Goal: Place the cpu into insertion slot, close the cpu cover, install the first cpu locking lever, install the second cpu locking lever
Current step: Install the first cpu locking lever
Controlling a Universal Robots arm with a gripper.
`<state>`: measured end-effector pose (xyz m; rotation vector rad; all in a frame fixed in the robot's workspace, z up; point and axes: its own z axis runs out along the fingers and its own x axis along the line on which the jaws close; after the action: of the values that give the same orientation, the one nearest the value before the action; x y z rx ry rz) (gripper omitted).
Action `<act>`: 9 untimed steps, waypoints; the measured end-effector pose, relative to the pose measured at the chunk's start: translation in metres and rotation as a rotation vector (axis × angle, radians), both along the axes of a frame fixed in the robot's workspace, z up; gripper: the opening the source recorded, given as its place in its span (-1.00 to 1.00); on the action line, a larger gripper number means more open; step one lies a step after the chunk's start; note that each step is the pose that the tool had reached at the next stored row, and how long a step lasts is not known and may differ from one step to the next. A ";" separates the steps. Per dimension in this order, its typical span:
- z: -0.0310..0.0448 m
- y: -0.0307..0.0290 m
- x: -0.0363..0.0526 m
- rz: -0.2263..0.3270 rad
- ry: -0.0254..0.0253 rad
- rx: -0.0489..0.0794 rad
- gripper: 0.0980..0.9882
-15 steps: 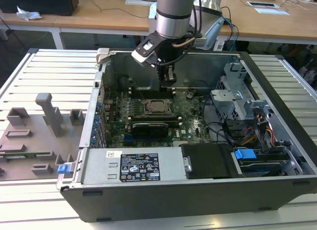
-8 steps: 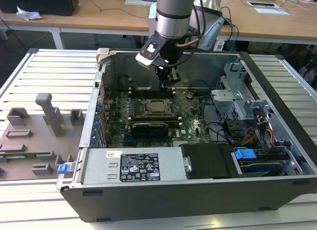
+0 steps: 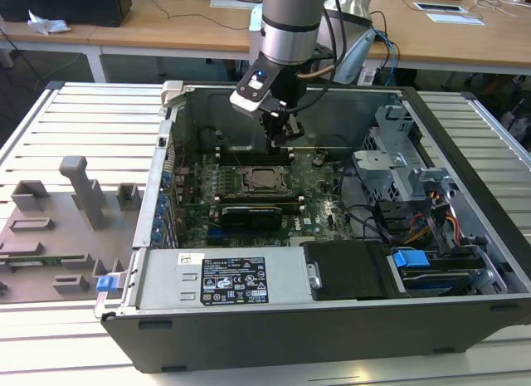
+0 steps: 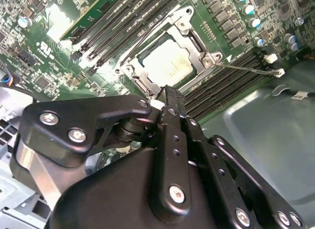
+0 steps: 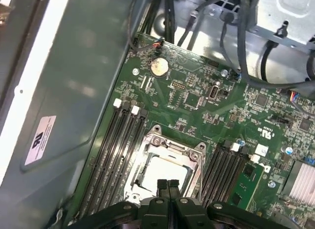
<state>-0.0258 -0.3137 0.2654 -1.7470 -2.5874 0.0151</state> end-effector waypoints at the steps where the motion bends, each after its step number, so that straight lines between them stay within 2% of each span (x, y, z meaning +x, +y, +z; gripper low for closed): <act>1: 0.0000 0.0000 0.0000 0.016 0.0000 0.000 -0.98; 7: 0.0000 0.0000 0.0000 0.083 0.0000 0.000 -0.98; 9: 0.0000 0.0000 0.0000 0.127 0.0000 0.000 -0.98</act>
<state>-0.0258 -0.3137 0.2654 -1.5802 -2.6932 0.0170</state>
